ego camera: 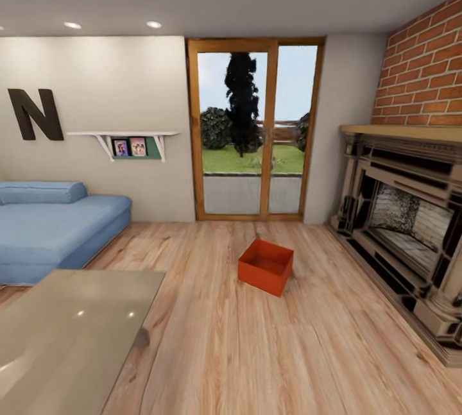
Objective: Move the two storage containers from the living room to the garage. In the garage, place one container on the floor and stack the other container on top of it (either order is fine).
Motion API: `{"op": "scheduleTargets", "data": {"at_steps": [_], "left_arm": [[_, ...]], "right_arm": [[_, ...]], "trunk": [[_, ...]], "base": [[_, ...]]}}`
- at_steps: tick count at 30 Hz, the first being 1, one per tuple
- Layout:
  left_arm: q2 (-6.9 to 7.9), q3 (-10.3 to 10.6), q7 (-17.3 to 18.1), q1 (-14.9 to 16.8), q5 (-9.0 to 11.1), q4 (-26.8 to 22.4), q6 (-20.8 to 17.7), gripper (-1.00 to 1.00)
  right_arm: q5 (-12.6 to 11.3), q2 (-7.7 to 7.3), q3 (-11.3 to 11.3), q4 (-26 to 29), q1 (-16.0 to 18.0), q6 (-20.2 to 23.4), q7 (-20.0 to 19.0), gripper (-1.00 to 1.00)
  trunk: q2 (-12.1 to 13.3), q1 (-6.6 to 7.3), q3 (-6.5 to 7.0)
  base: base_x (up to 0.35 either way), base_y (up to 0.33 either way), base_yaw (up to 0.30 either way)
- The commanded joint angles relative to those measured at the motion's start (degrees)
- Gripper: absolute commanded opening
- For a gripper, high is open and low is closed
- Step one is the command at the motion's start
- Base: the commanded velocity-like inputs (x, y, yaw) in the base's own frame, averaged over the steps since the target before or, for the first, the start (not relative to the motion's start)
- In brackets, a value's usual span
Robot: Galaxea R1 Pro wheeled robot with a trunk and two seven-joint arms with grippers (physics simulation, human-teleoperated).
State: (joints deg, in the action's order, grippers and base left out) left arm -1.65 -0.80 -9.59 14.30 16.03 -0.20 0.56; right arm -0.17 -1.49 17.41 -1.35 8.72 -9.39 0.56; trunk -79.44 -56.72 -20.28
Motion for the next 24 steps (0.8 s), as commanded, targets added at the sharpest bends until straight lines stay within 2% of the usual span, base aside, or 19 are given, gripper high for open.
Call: {"op": "scheduleTargets", "data": {"at_steps": [1, 24], "left_arm": [[-0.02, 0.0, -0.2, 0.0, 0.2, 0.0, 0.1, 1.00], [0.07, 0.0, -0.2, 0.0, 0.1, -0.1, 0.1, 1.00]], "right_arm": [[0.0, 0.01, 0.3, -0.1, 0.1, -0.3, 0.1, 1.00], [0.0, 0.07, 0.3, -0.1, 0.1, -0.3, 0.1, 1.00]], "trunk": [[0.0, -0.03, -0.07], [0.0, -0.03, -0.07]], "base": [[0.322, 0.000, 0.000], [0.322, 0.000, 0.000]]}}
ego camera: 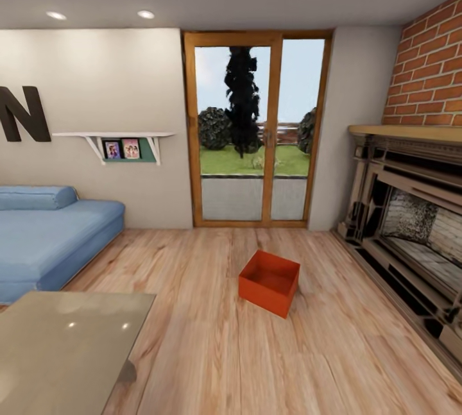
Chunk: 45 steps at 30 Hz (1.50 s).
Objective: Move the two storage containers from the living room to the garage. In the garage, place one container on the floor and stack the other container on top of it (either order is fine).
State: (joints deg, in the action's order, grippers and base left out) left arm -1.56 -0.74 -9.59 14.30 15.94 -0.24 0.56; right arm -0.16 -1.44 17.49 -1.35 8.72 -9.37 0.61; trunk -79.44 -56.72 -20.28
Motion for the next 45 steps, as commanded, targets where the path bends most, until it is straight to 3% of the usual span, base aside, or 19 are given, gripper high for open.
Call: {"op": "scheduleTargets", "data": {"at_steps": [1, 23, 45], "left_arm": [[-0.02, 0.0, -0.2, 0.0, 0.2, 0.0, 0.1, 1.00], [-0.11, -0.1, -0.2, 0.0, 0.3, 0.0, 0.1, 1.00], [-0.10, -0.1, -0.2, 0.0, 0.3, 0.0, 0.1, 1.00]], "right_arm": [[0.0, 0.01, 0.3, -0.1, 0.1, -0.3, 0.1, 1.00], [-0.1, 0.29, 0.1, -0.1, 0.1, -0.3, 0.0, 1.00], [0.0, 0.29, 0.2, -0.1, 0.1, -0.3, 0.0, 1.00]], "trunk": [[0.0, -0.03, -0.07], [0.0, -0.03, -0.07], [0.0, -0.03, -0.07]], "base": [[0.322, 0.000, 0.000], [0.322, 0.000, -0.004], [0.322, 0.063, -0.280]]}}
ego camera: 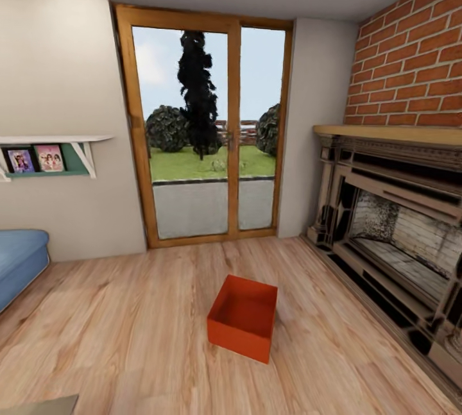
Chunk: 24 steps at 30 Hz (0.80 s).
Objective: Move the two storage containers from the living room to the garage. In the garage, place one container on the floor and stack the other container on top of it (either order is fine).
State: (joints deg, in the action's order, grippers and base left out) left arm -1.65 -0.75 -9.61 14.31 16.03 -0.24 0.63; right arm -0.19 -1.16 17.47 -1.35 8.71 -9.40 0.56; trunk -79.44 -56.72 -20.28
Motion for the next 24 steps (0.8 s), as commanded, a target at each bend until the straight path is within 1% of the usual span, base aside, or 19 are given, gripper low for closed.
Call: {"op": "scheduleTargets", "data": {"at_steps": [1, 4, 7, 15, 19, 24], "left_arm": [[-0.01, 0.0, -0.1, 0.0, 0.2, 0.0, 0.1, 1.00], [-0.02, -0.1, -0.1, 0.0, 0.2, 0.0, 0.1, 1.00], [-0.02, -0.1, -0.1, 0.0, 0.2, 0.0, 0.1, 1.00], [-0.02, -0.1, -0.1, 0.0, 0.2, 0.0, 0.1, 1.00], [-0.02, -0.1, -0.1, 0.0, 0.2, 0.0, 0.1, 1.00], [-0.02, -0.1, -0.1, 0.0, 0.2, 0.0, 0.1, 1.00]], "right_arm": [[0.0, 0.00, 0.2, -0.1, 0.1, -0.3, 0.1, 1.00], [0.0, -0.06, 0.3, -0.1, 0.1, -0.3, 0.1, 1.00], [0.0, -0.07, 0.3, -0.1, 0.1, -0.2, 0.1, 1.00], [0.1, -0.32, 0.4, -0.1, 0.1, -0.2, 0.1, 1.00], [1.2, -0.27, 0.5, -0.1, 0.1, -0.2, 0.1, 1.00], [1.5, -0.28, 0.5, -0.1, 0.1, -0.3, 0.1, 1.00]], "trunk": [[0.0, -0.03, -0.07], [0.0, -0.03, -0.07], [0.0, -0.03, -0.07], [0.0, -0.03, -0.07], [0.0, -0.03, -0.07], [0.0, -0.03, -0.07]], "base": [[0.322, 0.108, -0.286], [0.322, 0.108, -0.273], [0.322, 0.108, -0.129], [0.322, 0.108, -0.021], [0.322, 0.108, 0.000], [0.322, 0.108, 0.000]]}}
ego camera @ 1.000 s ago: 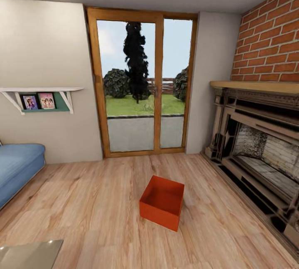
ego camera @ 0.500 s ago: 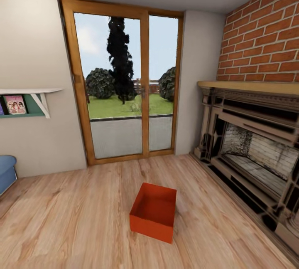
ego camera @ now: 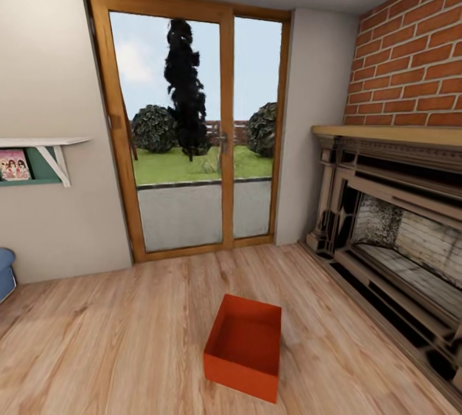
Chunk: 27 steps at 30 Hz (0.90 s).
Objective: Move the two storage containers from the living room to the garage. In the garage, place one container on the floor and stack the other container on top of it (either order is fine).
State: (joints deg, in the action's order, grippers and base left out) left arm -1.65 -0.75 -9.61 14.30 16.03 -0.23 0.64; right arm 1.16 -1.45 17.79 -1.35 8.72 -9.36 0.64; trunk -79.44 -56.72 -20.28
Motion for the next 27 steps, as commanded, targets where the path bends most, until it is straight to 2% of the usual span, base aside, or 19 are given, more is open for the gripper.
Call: {"op": "scheduleTargets", "data": {"at_steps": [1, 10, 27], "left_arm": [[-0.02, 0.0, -0.1, 0.0, 0.2, 0.0, 0.1, 1.00], [-0.02, 0.0, -0.1, 0.0, 0.2, 0.0, 0.1, 1.00], [-0.02, -0.1, -0.1, 0.0, 0.3, 0.0, 0.1, 1.00]], "right_arm": [[0.1, 0.01, 0.2, -0.1, 0.1, -0.3, 0.1, 1.00], [0.2, 0.28, 0.1, -0.1, 0.1, -0.3, 0.1, 1.00], [0.1, 0.22, 0.1, -0.1, 0.1, -0.3, 0.1, 1.00]], "trunk": [[0.0, -0.03, -0.07], [0.0, -0.03, -0.07], [0.0, -0.03, -0.07]], "base": [[0.322, 0.108, 0.000], [0.322, 0.096, -0.028], [0.322, 0.084, -0.233]]}}
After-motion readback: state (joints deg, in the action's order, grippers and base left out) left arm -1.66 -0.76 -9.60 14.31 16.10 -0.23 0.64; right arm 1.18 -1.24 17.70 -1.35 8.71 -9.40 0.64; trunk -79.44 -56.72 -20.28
